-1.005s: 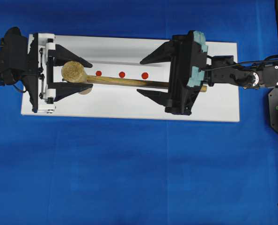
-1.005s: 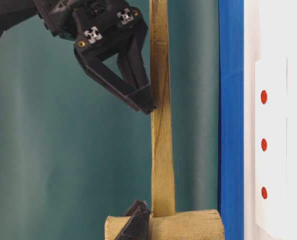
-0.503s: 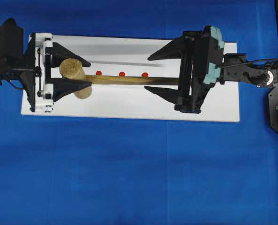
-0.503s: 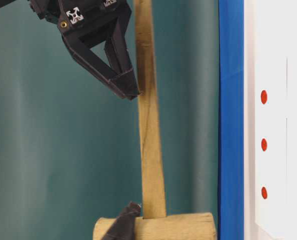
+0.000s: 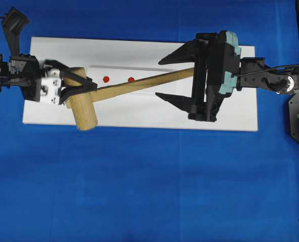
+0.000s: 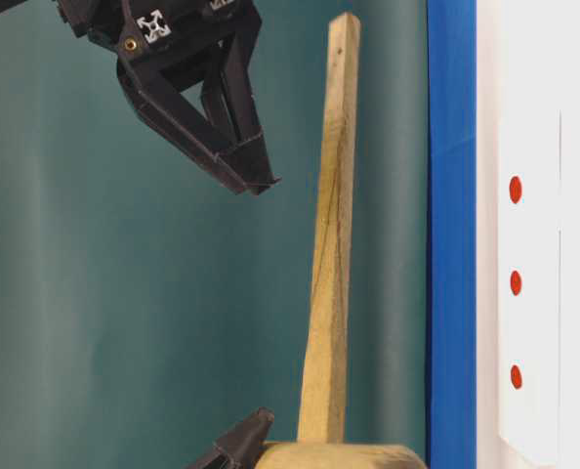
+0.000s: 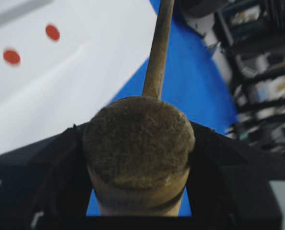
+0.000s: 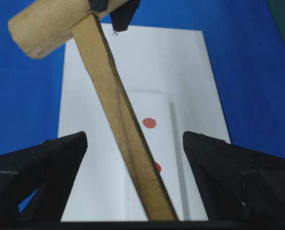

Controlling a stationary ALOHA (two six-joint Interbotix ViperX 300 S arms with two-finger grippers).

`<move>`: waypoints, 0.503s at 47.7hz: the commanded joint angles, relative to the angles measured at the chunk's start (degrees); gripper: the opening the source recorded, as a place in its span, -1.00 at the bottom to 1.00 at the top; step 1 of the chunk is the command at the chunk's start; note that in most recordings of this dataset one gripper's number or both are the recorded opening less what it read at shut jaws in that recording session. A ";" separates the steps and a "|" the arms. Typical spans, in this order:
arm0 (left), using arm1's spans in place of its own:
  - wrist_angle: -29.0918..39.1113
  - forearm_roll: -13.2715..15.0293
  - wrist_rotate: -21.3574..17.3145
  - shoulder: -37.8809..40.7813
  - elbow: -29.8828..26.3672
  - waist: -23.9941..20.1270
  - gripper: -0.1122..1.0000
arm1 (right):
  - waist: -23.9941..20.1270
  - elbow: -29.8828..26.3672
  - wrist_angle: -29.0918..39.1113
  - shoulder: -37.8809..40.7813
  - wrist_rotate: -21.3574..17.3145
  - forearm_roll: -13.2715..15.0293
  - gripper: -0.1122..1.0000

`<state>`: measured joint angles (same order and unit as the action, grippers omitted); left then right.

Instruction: Hit the mark with a hammer.

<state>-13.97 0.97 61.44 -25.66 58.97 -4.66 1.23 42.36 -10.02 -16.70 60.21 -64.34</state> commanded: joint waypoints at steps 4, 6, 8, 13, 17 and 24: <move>-0.26 -0.26 5.89 -0.70 -2.02 0.70 0.01 | -0.26 -0.97 0.00 -0.09 0.18 0.79 0.82; -0.26 -0.26 6.59 -0.79 -2.02 0.79 0.01 | -0.35 -1.05 0.00 0.00 0.26 0.97 0.82; -0.26 -0.26 6.94 -0.79 -2.02 0.88 0.01 | -0.35 -1.05 0.00 0.09 0.26 1.23 0.82; -0.26 -0.26 7.29 -0.79 -2.02 1.05 0.01 | -0.53 -1.23 0.00 0.53 0.26 2.02 0.82; -0.18 -0.18 7.38 -0.70 -2.11 1.23 0.01 | -0.62 -1.58 0.18 1.41 0.26 2.64 0.82; -0.26 -0.18 7.56 -0.44 -2.46 1.58 0.01 | -0.62 -3.16 0.88 4.75 0.26 4.66 0.82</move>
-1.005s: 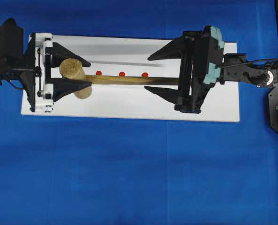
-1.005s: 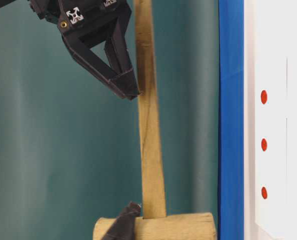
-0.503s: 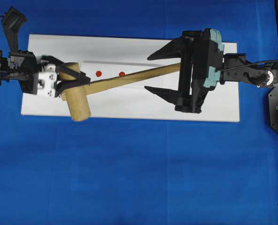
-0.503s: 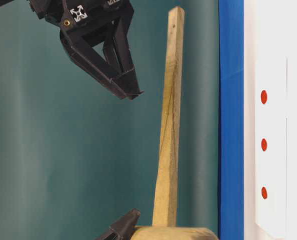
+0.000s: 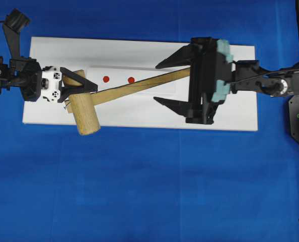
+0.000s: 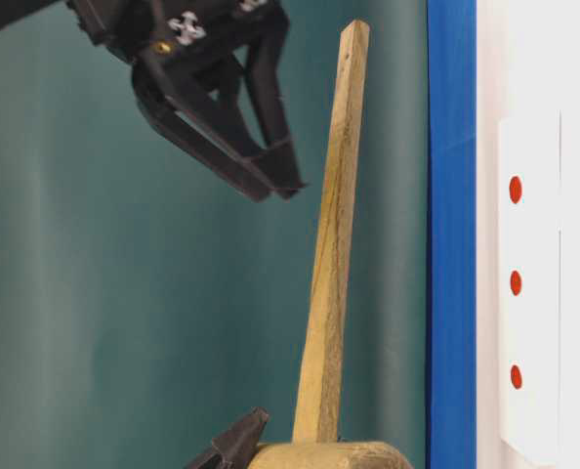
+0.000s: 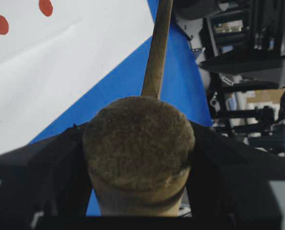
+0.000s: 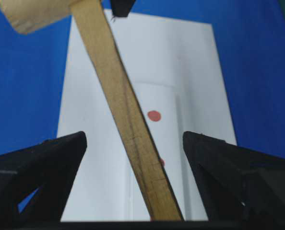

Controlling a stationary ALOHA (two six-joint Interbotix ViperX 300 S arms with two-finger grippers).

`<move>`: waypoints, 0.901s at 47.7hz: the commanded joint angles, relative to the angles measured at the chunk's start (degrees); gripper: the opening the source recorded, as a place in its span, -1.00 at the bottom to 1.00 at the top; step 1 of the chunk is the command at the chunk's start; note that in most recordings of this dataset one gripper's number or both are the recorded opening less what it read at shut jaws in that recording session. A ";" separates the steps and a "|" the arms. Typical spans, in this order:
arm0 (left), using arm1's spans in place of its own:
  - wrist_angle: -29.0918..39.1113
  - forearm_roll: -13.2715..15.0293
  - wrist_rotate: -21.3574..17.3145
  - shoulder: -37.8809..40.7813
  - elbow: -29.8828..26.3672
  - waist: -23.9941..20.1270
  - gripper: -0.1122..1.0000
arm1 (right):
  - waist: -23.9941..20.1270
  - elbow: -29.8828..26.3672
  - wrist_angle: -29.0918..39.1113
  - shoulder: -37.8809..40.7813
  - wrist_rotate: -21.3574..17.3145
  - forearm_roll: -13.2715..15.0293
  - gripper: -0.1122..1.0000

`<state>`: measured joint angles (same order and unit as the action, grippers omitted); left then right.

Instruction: Hit the mark with a hammer.

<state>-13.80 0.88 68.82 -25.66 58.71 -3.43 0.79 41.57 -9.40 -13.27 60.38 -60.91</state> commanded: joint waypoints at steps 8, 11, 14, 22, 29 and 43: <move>-0.44 -0.09 0.44 -0.26 -2.55 0.97 0.01 | -0.18 -4.48 0.26 5.98 0.09 4.13 0.82; -0.44 -0.18 0.97 -0.35 -2.64 1.41 0.01 | -0.18 -5.01 0.18 7.12 0.09 4.83 0.82; -0.35 -0.09 1.32 -0.26 -2.72 1.76 0.01 | 0.00 -5.10 0.00 7.82 0.09 5.10 0.81; 0.53 -0.09 1.67 -0.44 -2.55 1.76 0.01 | 0.26 -5.01 -0.09 8.26 0.09 5.54 0.71; 1.32 -0.18 1.49 -0.35 -2.72 1.76 0.01 | 0.26 -5.01 0.79 8.26 0.09 6.33 0.06; 1.49 -0.09 0.79 -0.35 -2.81 1.76 0.01 | 0.26 -5.19 2.46 8.26 0.09 6.68 -0.62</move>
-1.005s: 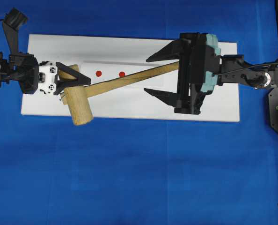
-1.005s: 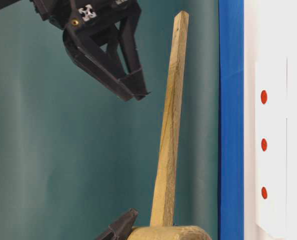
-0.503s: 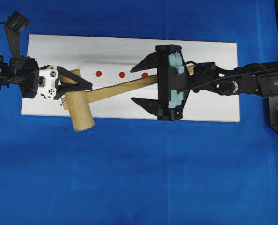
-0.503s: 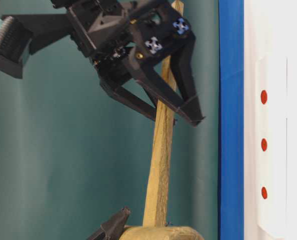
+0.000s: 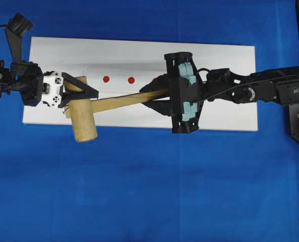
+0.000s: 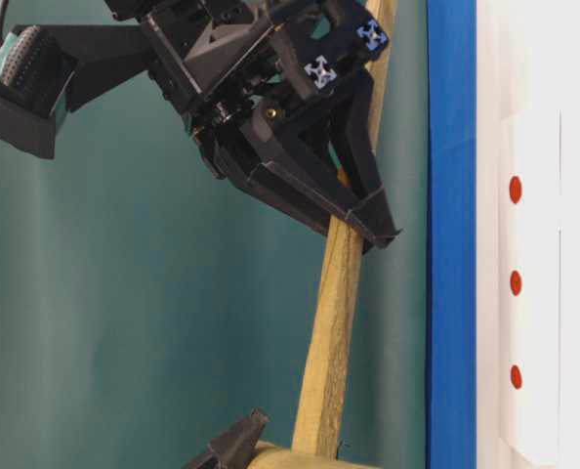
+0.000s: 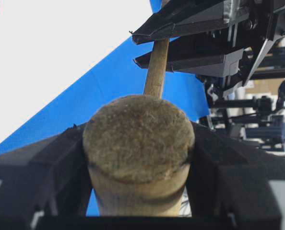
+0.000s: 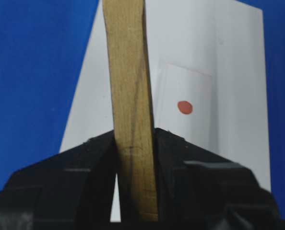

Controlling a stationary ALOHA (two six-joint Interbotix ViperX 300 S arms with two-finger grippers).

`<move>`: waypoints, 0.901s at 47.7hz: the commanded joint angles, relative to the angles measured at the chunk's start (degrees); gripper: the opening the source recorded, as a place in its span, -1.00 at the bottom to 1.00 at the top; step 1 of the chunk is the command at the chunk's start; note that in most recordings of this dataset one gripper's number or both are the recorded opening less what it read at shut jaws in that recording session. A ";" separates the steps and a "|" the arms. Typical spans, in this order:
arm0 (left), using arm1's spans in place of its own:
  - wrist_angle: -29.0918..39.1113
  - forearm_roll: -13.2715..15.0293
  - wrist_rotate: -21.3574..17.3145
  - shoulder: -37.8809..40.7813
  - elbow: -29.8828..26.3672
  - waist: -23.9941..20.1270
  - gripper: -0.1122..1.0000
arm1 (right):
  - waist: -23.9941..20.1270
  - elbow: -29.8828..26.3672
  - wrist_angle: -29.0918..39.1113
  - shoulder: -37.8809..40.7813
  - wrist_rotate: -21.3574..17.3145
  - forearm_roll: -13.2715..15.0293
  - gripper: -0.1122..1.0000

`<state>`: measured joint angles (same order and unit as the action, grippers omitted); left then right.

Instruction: Hit the mark with a hammer.

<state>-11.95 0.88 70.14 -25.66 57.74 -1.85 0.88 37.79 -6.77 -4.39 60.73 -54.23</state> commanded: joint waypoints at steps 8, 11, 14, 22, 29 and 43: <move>1.41 -0.26 -2.37 -0.35 -1.85 -0.26 0.01 | 0.18 -1.49 0.09 -0.62 -0.26 0.00 -0.62; 1.58 -0.18 -2.81 -0.44 -1.93 -0.44 0.01 | 0.18 -1.41 0.44 -0.79 -0.26 0.00 -0.62; 1.67 -0.26 -2.99 -0.53 -2.02 -0.62 0.01 | 0.18 -1.41 0.97 -0.88 -0.26 0.00 -0.62; 1.67 -0.18 -3.52 -0.70 -2.20 -0.88 0.03 | 0.26 -1.49 1.67 -0.97 -0.26 0.00 -0.62; 1.67 -0.26 -4.04 -0.79 -2.20 -0.97 0.67 | 0.18 -1.41 1.67 -1.14 -0.35 0.00 -0.62; 2.99 -0.26 -4.04 -1.85 -1.58 -0.97 0.77 | 0.18 -0.79 1.58 -2.72 -1.05 -0.26 -0.62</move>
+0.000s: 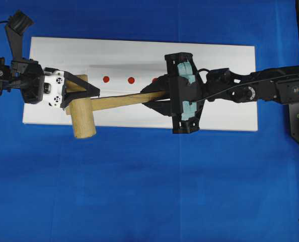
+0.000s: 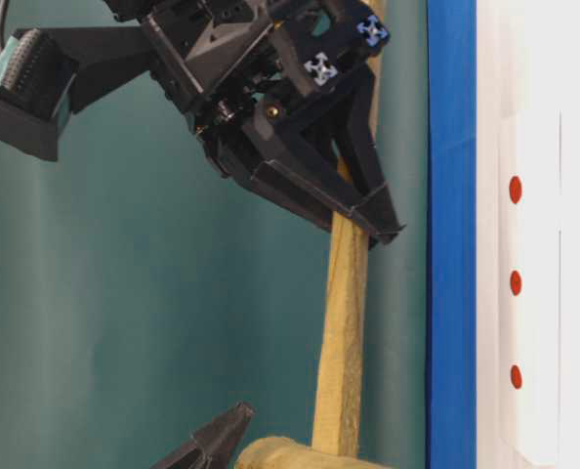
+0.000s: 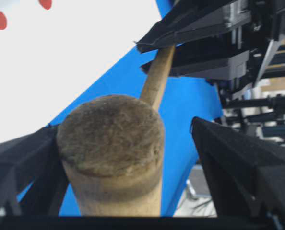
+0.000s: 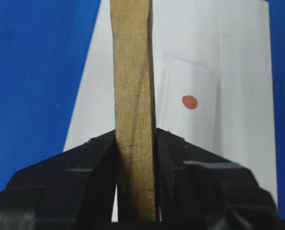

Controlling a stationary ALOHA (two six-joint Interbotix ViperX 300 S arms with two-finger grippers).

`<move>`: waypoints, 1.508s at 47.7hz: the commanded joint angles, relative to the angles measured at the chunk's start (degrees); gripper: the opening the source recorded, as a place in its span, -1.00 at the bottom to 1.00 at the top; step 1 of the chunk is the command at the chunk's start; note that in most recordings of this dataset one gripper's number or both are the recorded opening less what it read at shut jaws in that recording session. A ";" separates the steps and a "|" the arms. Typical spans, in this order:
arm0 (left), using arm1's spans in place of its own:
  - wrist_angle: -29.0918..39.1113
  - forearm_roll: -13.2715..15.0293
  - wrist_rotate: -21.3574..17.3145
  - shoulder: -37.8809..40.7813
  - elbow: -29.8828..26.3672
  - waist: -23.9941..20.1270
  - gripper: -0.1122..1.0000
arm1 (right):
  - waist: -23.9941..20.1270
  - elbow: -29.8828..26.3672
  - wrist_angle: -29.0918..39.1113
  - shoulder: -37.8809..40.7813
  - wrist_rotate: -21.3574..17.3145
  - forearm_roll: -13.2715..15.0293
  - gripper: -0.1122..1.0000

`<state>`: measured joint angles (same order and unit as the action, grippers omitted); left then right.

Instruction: Hit the mark with a hammer.

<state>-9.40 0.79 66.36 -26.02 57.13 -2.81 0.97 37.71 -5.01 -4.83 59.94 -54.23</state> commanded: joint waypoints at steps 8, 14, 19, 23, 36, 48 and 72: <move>2.72 -0.18 -1.05 -5.10 1.41 0.00 0.76 | 0.26 1.58 -0.44 -4.92 -0.35 -1.58 -0.62; 4.83 -0.26 -1.41 -9.58 4.04 -0.09 0.76 | 0.62 3.34 -0.53 -6.86 -0.44 -2.99 -0.62; 7.21 -0.26 -2.55 -13.45 5.54 -0.09 0.76 | 0.79 4.48 -0.70 -7.91 -0.35 -4.22 -0.62; 8.61 -0.26 -3.43 -16.44 6.50 -0.09 0.76 | 0.79 5.01 -0.70 -8.44 -0.35 -4.92 -0.62; 12.74 -0.26 -5.10 -20.92 7.82 -0.09 0.76 | 0.79 5.19 -0.70 -8.70 -0.44 -5.80 -0.62; 12.92 -0.70 -14.59 -20.39 7.73 -0.53 0.74 | 0.70 5.01 -0.35 -8.61 -1.49 -7.29 -0.62; 8.44 -0.62 -57.04 -20.39 9.23 -5.98 0.74 | -7.12 4.75 -1.49 -7.65 -3.78 -13.27 -0.62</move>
<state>0.79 0.09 11.78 -46.58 66.62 -7.56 -4.92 43.77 -5.36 -11.87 56.34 -66.62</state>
